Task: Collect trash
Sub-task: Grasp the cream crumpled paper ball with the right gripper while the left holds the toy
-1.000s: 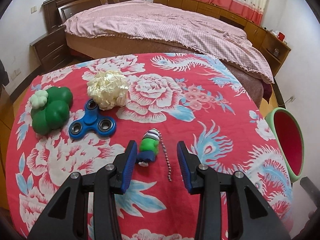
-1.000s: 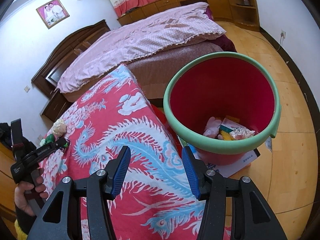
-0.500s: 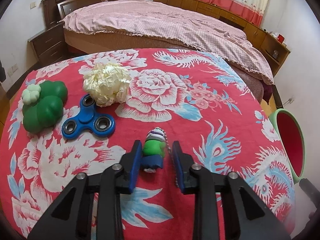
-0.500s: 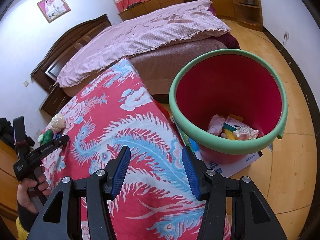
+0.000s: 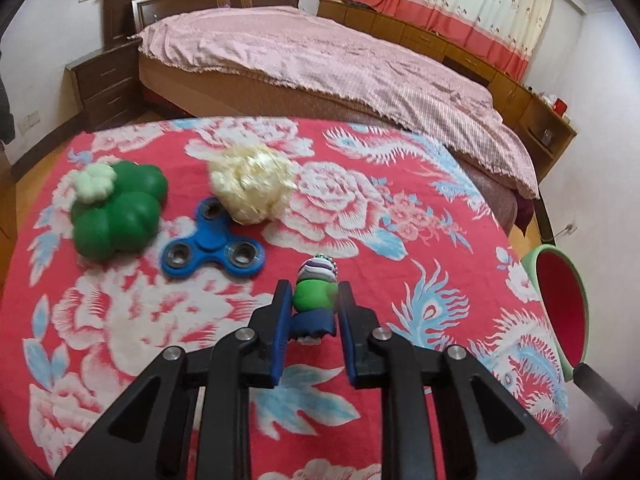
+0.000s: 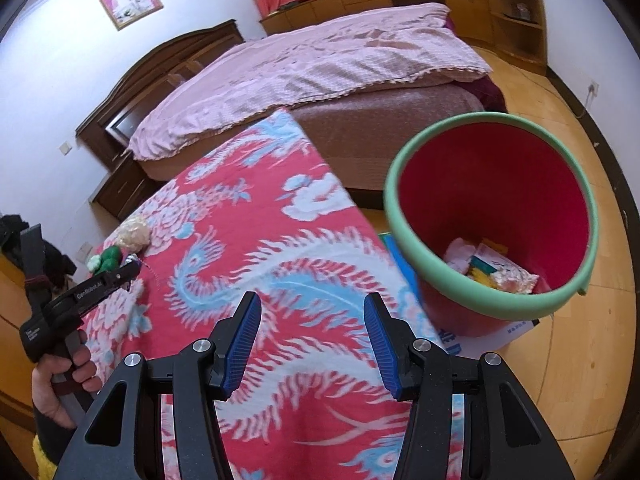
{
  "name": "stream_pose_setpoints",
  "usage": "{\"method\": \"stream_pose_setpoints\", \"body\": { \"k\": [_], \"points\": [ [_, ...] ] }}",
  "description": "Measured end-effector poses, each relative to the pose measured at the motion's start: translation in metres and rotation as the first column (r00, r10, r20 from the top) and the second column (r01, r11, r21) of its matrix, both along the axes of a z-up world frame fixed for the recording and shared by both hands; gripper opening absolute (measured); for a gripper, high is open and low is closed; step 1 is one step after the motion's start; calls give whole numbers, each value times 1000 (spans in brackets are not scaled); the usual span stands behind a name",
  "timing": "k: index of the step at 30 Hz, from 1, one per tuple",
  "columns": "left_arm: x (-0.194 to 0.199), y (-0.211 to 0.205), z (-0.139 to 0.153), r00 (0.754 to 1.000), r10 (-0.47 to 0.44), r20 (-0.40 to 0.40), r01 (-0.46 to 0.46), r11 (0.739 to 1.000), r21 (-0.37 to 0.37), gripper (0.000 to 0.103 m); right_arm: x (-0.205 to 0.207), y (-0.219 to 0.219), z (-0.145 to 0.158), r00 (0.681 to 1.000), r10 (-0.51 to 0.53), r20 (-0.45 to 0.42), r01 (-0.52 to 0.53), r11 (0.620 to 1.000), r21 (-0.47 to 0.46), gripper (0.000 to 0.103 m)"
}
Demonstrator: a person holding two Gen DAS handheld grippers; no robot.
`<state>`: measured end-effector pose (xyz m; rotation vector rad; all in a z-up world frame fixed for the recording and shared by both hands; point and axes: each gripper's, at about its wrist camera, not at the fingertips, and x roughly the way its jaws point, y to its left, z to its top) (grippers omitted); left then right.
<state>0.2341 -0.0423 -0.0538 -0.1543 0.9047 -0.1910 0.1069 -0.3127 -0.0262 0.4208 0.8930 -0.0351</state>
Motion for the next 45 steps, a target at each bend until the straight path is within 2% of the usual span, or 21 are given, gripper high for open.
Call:
{"method": "stream_pose_setpoints", "body": {
  "k": [9, 17, 19, 20, 21, 29, 34, 41, 45],
  "points": [
    [-5, 47, 19, 994, 104, 29, -105, 994, 25, 22, 25, 44, 19, 994, 110, 27, -110, 994, -14, 55],
    [-4, 98, 27, 975, 212, 63, -214, 977, 23, 22, 59, 96, 28, 981, 192, 37, -191, 981, -40, 55],
    [-2, 109, 27, 968, 239, 75, -241, 970, 21, 22, 68, 110, 27, 977, 209, 37, -207, 977, -46, 59],
    [-2, 115, 27, 963, 256, 81, -258, 966, 23, 22, 73, 115, 26, 976, 215, 37, -213, 976, -50, 67],
    [-1, 121, 27, 958, 271, 88, -274, 961, 25, 22, 78, 122, 25, 974, 223, 37, -221, 974, -54, 70],
    [2, 157, 13, 925, 367, 98, -367, 930, -18, 22, 120, 177, 9, 957, 289, 15, -288, 956, -64, 70],
    [4, 169, 2, 912, 400, 96, -399, 917, -31, 22, 144, 201, -2, 956, 292, 10, -290, 954, -81, 70],
    [4, 180, -4, 908, 409, 88, -406, 912, -56, 22, 179, 236, -17, 952, 305, 10, -302, 947, -107, 70],
    [4, 184, -9, 907, 415, 71, -410, 909, -77, 22, 195, 252, -25, 951, 308, -1, -305, 940, -154, 70]
  ]
}}
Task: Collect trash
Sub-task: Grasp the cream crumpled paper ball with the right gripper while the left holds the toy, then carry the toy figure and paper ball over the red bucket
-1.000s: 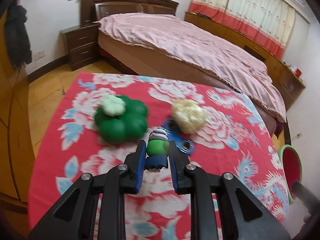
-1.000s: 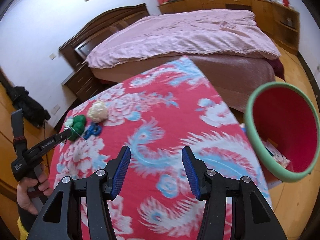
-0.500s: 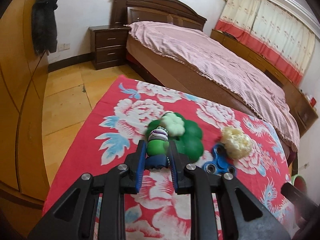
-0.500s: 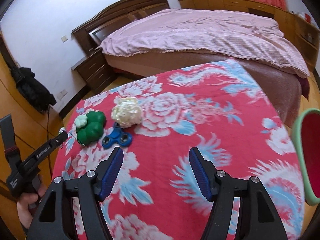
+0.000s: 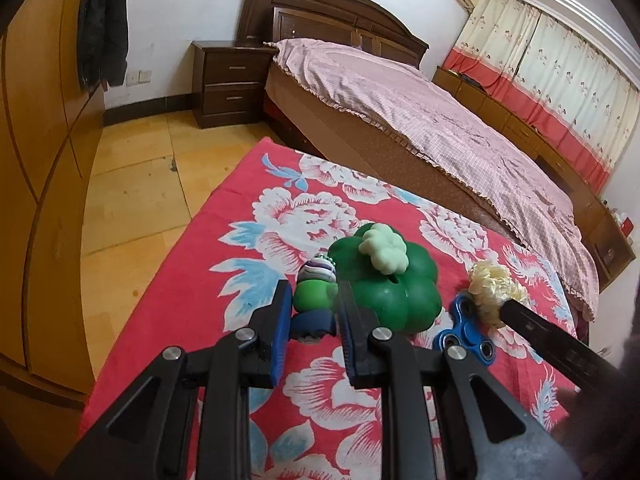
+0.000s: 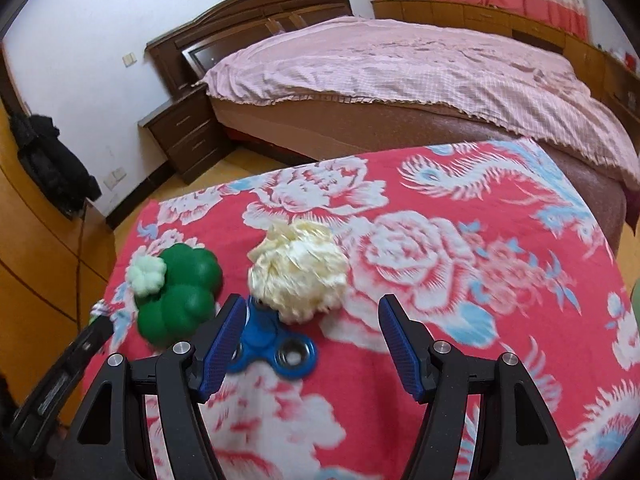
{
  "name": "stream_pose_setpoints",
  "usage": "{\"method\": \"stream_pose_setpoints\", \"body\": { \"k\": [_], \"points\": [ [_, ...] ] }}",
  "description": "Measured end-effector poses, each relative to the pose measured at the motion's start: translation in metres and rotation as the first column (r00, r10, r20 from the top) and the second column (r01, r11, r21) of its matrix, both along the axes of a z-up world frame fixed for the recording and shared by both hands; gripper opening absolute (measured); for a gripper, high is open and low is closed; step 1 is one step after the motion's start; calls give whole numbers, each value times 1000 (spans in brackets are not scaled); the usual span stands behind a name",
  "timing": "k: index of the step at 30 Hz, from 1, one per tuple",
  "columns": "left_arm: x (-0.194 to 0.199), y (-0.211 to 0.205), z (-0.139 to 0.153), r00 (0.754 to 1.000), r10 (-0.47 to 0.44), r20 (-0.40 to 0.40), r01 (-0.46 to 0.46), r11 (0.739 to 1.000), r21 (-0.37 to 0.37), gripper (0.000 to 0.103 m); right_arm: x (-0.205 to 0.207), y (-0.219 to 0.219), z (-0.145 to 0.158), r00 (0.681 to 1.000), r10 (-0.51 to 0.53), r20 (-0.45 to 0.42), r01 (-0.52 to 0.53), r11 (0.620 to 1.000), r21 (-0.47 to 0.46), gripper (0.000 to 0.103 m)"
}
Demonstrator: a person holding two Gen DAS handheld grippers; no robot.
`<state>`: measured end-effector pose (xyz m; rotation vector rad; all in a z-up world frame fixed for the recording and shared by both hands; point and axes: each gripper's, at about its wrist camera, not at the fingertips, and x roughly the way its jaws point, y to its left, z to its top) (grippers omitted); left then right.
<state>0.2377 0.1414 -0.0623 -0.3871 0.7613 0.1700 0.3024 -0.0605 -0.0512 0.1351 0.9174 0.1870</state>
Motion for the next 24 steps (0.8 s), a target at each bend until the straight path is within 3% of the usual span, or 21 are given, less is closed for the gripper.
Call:
{"method": "stream_pose_setpoints", "body": {
  "k": [8, 10, 12, 24],
  "points": [
    [1, 0, -3, 1000, -9, -5, 9, 1000, -21, 22, 15, 6, -16, 1000, -2, -14, 2, 1000, -5, 69],
    [1, -1, -3, 1000, -12, -5, 12, 1000, -23, 22, 15, 6, -17, 1000, 1, -13, -1, 1000, 2, 53],
    [1, -1, -3, 1000, -14, -6, 14, 1000, -24, 22, 14, 5, -17, 1000, 8, -6, -8, 1000, 5, 46],
    [0, -3, -3, 1000, -22, 5, 22, 999, -31, 22, -26, -20, 14, 998, 27, 60, -29, 999, 38, 43]
  ]
}}
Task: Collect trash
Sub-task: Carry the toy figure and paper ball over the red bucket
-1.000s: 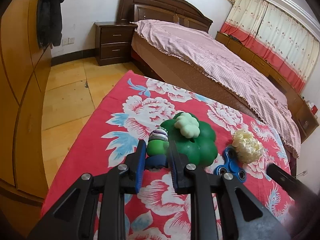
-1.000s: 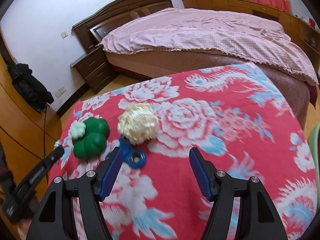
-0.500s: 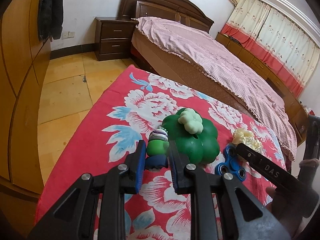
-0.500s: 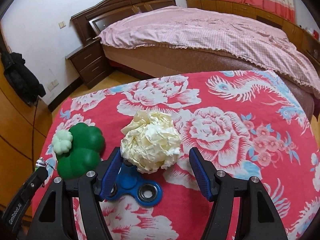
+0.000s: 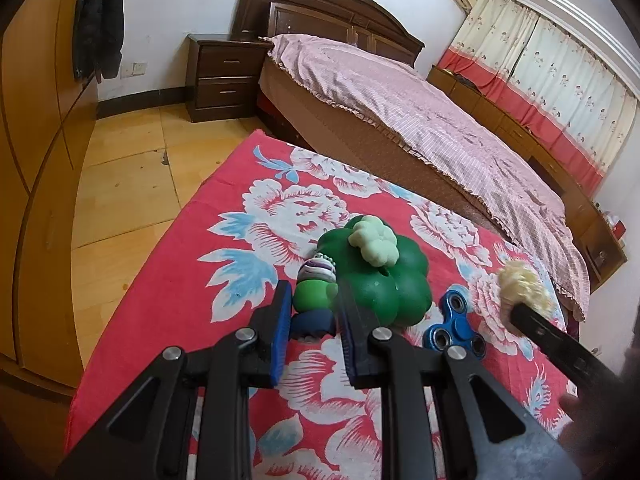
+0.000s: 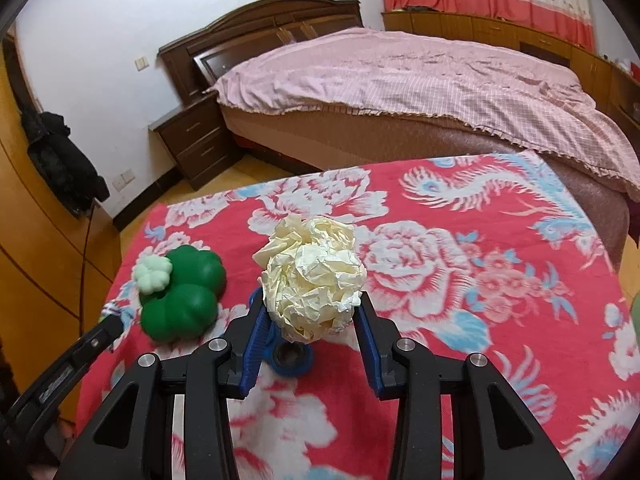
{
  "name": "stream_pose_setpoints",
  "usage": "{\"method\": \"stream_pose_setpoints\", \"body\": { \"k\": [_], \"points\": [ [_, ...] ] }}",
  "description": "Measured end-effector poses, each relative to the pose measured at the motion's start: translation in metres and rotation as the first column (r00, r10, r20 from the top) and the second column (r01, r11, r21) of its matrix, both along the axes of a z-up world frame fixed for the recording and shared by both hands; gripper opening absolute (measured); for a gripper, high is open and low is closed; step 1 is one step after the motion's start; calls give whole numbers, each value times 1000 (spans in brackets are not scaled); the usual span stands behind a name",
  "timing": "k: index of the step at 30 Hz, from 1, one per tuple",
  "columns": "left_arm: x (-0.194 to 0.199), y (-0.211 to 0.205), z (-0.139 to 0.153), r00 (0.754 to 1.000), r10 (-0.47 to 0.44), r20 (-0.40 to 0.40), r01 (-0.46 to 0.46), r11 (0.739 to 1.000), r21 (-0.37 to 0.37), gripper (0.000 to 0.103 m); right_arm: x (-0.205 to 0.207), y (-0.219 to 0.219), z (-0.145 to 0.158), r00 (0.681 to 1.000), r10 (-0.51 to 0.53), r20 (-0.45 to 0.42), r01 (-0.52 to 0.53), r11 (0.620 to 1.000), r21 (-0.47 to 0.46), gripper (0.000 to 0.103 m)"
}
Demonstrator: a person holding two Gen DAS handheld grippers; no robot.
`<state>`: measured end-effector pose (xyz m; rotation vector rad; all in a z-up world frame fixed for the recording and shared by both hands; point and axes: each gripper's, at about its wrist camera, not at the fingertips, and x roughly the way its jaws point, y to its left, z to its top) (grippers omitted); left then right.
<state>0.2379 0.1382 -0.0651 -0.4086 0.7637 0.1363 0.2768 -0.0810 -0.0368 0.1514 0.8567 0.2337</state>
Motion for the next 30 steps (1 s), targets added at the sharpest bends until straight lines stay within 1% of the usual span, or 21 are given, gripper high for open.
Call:
{"method": "stream_pose_setpoints", "body": {
  "k": [7, 16, 23, 28, 30],
  "points": [
    [-1, -3, 4, 1000, -8, 15, 8, 1000, 4, 22, -34, -27, 20, 1000, -20, 24, 20, 1000, 7, 43],
    [-6, -12, 13, 999, -31, 30, 31, 999, 26, 22, -79, -65, 36, 998, -58, 38, 58, 998, 19, 43],
    [-14, -31, 25, 996, -76, 37, 74, 996, 52, 22, -110, -96, 46, 994, -100, 46, 99, 995, 31, 43],
    [-24, -46, 35, 992, -117, 42, 115, 992, 44, 22, -127, -116, 51, 990, -134, 55, 131, 990, 51, 43],
    [-29, -54, 40, 990, -131, 48, 128, 990, 52, 22, -134, -123, 52, 988, -146, 57, 142, 988, 59, 43]
  ]
}}
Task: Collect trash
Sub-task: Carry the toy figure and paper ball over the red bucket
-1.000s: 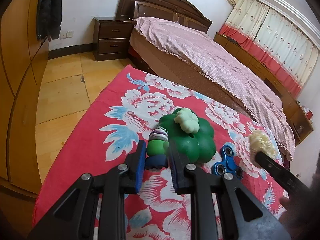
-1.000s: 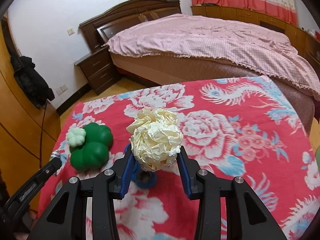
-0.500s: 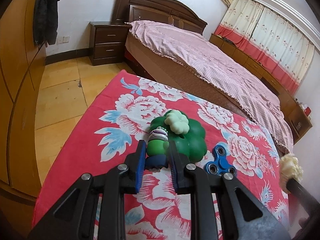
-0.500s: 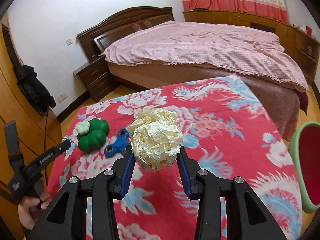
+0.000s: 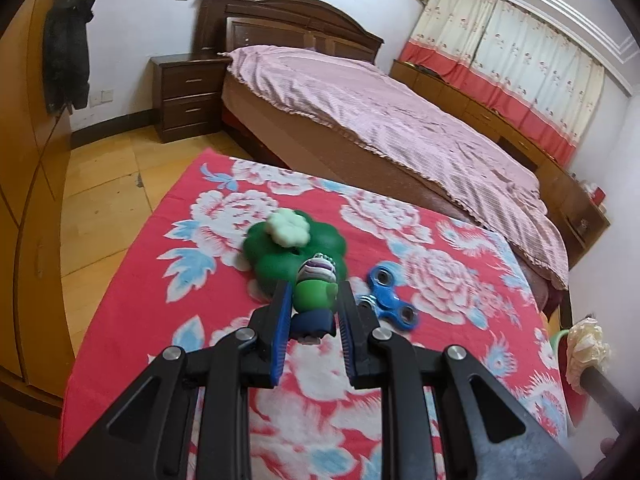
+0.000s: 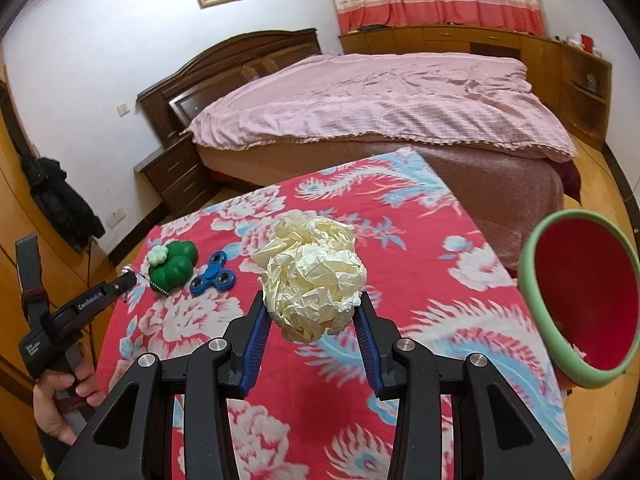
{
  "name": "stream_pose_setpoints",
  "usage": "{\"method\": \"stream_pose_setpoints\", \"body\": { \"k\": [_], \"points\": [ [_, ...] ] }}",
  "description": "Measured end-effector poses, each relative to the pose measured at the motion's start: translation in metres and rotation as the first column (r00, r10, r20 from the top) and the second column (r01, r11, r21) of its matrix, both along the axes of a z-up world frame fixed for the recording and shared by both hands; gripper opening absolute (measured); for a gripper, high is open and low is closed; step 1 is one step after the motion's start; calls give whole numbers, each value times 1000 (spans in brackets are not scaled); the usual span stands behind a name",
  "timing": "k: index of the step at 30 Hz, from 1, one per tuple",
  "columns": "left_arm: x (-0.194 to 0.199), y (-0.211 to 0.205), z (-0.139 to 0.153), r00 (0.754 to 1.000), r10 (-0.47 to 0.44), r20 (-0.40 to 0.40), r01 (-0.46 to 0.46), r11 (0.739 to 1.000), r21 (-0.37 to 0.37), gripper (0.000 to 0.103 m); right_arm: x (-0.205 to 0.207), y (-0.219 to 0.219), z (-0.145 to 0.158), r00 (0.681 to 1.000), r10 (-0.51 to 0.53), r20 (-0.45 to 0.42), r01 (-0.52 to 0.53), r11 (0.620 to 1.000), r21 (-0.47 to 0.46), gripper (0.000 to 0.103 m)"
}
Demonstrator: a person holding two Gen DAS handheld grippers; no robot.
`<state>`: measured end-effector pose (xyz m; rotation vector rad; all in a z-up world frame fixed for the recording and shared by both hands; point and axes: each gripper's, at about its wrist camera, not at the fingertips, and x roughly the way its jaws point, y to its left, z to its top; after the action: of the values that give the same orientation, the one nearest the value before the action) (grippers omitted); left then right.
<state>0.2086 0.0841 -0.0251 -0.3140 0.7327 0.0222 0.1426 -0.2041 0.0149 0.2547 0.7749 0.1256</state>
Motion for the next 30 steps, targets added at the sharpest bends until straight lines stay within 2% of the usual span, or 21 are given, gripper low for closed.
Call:
{"method": "stream_pose_setpoints", "body": {
  "k": [10, 17, 24, 30],
  "points": [
    [-25, -44, 14, 997, -80, 7, 80, 997, 7, 22, -33, -39, 6, 997, -75, 14, 75, 997, 36, 43],
    [-42, -91, 19, 983, -182, 4, 182, 983, 14, 22, -54, -70, 6, 991, -134, 9, 133, 989, 60, 43],
    [-48, -144, 24, 953, -303, -11, 303, 953, 22, 22, -69, -103, 5, 981, -194, 10, 193, 978, 82, 43],
    [-49, -191, 30, 915, -402, -23, 402, 915, 32, 22, -80, -133, 1, 967, -256, 10, 254, 962, 105, 43]
  ]
}}
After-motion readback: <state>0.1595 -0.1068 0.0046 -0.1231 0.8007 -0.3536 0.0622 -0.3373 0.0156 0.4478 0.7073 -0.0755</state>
